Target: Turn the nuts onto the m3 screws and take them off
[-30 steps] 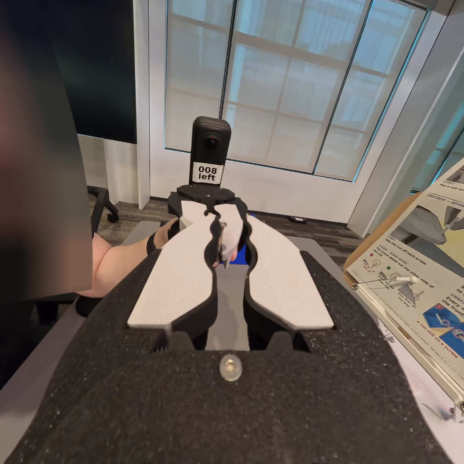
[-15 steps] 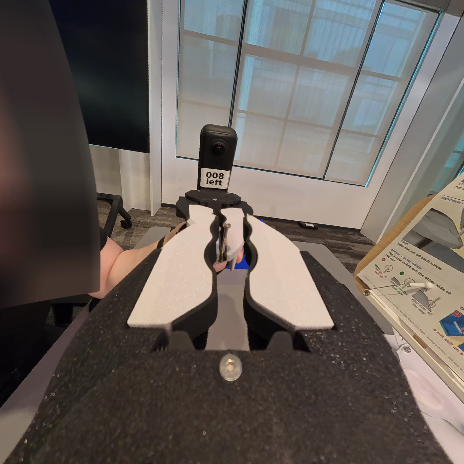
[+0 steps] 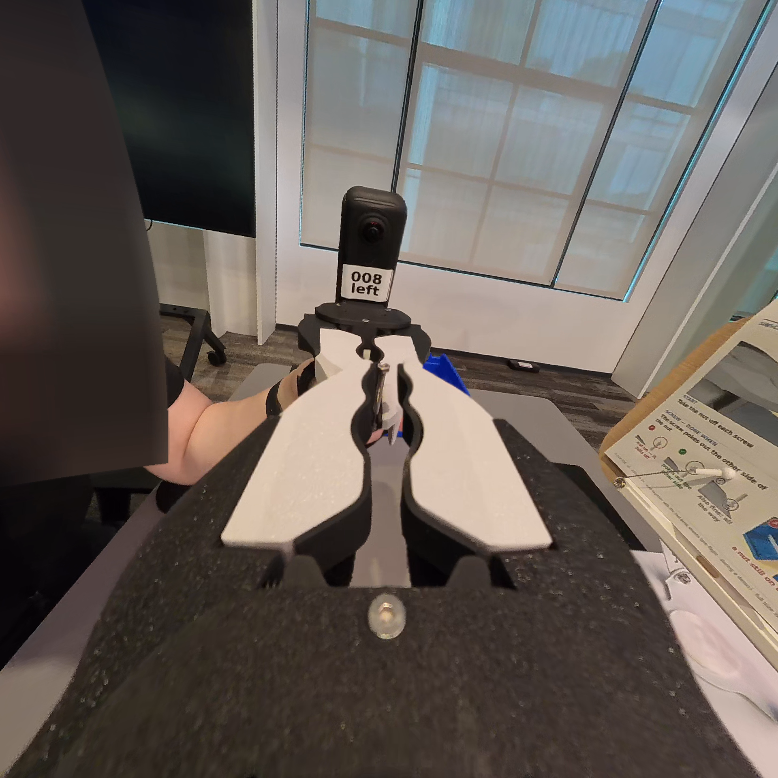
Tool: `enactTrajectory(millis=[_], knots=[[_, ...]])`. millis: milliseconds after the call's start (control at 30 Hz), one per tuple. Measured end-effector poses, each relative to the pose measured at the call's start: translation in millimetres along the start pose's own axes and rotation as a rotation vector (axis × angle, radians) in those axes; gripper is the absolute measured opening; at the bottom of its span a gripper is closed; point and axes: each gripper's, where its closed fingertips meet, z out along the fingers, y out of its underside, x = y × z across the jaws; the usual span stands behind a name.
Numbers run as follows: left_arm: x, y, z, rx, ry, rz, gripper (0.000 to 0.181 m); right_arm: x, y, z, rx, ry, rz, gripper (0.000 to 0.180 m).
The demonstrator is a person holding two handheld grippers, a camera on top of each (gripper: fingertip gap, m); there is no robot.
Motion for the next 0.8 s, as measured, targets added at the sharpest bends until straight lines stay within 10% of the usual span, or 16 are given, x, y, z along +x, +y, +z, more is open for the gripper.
enactTrajectory(millis=[800], knots=[[14.6, -2.1, -0.1, 0.014, 0.126, -0.068, 0.002, -12.7, -3.5, -1.6, 0.077, -0.142, 0.053, 0.005]])
